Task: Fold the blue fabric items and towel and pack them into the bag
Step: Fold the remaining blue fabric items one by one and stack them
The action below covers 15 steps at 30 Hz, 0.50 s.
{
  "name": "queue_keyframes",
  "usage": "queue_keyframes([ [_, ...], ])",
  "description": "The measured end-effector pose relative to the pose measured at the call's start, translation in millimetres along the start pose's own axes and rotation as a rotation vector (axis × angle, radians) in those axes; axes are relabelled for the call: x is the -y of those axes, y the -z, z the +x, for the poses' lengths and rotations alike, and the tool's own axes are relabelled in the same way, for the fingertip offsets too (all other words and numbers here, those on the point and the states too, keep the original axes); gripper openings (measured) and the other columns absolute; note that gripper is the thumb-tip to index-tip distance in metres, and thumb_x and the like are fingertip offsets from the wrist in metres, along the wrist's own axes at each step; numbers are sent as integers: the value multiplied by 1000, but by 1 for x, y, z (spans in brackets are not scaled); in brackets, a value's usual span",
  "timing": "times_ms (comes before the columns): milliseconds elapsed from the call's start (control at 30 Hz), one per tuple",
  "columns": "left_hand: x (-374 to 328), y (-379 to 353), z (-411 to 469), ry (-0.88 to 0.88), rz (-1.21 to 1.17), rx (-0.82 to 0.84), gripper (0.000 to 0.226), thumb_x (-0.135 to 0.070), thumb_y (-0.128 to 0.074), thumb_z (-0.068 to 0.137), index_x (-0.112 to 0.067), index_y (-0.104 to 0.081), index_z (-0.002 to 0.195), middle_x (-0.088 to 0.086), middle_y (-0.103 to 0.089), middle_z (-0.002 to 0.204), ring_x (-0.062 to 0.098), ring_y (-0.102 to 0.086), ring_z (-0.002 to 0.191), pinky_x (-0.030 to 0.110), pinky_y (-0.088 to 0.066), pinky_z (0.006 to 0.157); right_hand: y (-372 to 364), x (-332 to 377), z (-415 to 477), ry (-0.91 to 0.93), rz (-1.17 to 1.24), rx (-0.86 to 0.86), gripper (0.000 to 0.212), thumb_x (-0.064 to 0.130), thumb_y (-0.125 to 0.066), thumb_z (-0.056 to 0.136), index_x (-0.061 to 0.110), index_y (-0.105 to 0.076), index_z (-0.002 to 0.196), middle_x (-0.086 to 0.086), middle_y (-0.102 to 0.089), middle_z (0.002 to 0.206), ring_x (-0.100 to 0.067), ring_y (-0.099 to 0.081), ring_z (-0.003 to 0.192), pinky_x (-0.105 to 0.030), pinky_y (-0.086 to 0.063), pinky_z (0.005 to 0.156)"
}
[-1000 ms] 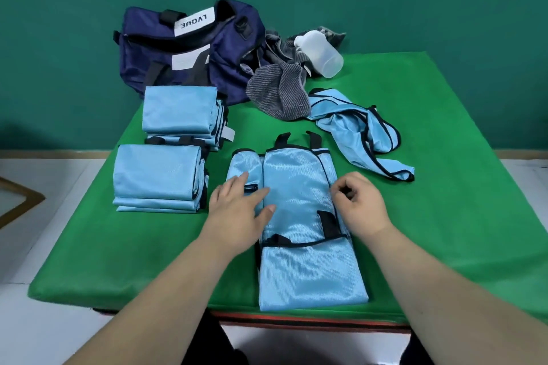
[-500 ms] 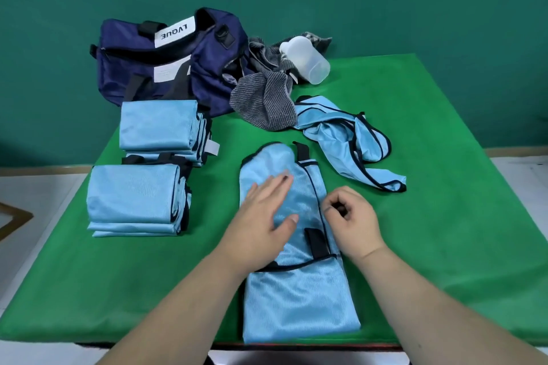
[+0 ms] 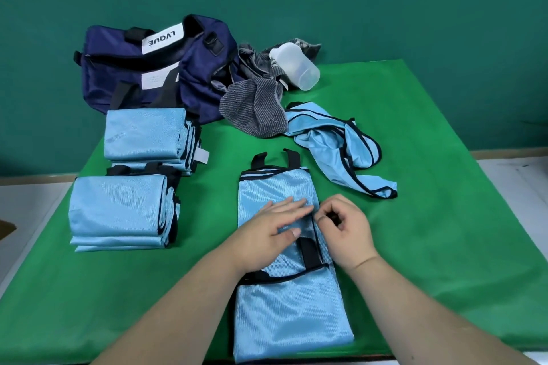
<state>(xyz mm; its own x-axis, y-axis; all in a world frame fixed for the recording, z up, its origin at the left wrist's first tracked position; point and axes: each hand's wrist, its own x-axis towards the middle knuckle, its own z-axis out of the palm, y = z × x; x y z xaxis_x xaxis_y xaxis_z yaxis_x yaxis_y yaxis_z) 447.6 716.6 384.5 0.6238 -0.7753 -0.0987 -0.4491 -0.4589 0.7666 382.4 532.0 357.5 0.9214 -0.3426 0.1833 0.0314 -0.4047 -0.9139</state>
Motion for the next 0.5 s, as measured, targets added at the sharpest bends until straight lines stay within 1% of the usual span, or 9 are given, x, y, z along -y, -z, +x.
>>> queue_keyframes([
  [67,-1,3,-9,2,-139,-131,40,-33,-47,100,-53,-46,134,-24,-41,150,-5,-23,145,34,-17,123,0,1,1,-10,-12,18,10,18,-61,79,18,-64,69,4,-61,80,-13,-58,77,-24,-48,70],
  [100,-3,6,-16,8,-171,-188,36,-33,-47,99,-50,-51,131,-24,-47,146,-3,-28,143,31,-22,120,1,2,1,-21,-21,26,12,15,-63,81,18,-64,70,4,-61,80,-11,-58,77,-22,-47,70],
  [167,-6,11,-36,30,-193,-273,30,-34,-46,100,-46,-59,124,-26,-55,135,-2,-41,136,26,-29,115,3,5,1,-64,-30,47,16,7,-66,85,18,-65,72,2,-61,82,-8,-57,76,-18,-44,69],
  [233,-10,14,-62,73,-183,-326,27,-31,-46,103,-44,-62,119,-28,-57,126,-1,-48,128,21,-34,110,7,11,1,-124,10,77,16,4,-66,86,17,-65,77,0,-63,84,-5,-55,73,-18,-43,71],
  [300,-9,12,-93,125,-185,-347,28,-29,-44,103,-42,-62,121,-27,-56,125,-1,-48,127,19,-34,109,16,19,-6,-190,95,116,15,5,-66,89,19,-63,84,0,-65,87,-5,-55,74,-22,-44,75],
  [367,-5,7,-123,147,-178,-327,33,-32,-44,100,-44,-58,127,-28,-53,128,-1,-45,130,14,-31,110,28,25,-23,-207,91,136,16,11,-68,90,25,-61,88,5,-64,91,2,-54,74,-23,-42,76],
  [433,1,-4,-145,150,-101,-256,35,-36,-45,99,-50,-54,130,-33,-47,129,-2,-40,132,7,-26,108,39,28,-50,-193,-30,150,19,22,-72,88,35,-57,89,9,-63,97,4,-54,78,-24,-43,76],
  [467,3,-11,-153,146,-43,-227,33,-40,-46,99,-55,-53,128,-35,-45,129,-2,-38,132,6,-24,107,43,29,-63,-181,-126,173,21,28,-72,87,38,-54,89,10,-61,97,0,-55,83,-26,-44,76],
  [500,4,-17,-159,151,15,-219,30,-48,-45,99,-60,-53,125,-36,-44,128,-4,-37,132,6,-23,107,44,32,-75,-161,-228,209,23,33,-72,86,39,-50,88,12,-59,95,-4,-54,85,-27,-45,75],
])
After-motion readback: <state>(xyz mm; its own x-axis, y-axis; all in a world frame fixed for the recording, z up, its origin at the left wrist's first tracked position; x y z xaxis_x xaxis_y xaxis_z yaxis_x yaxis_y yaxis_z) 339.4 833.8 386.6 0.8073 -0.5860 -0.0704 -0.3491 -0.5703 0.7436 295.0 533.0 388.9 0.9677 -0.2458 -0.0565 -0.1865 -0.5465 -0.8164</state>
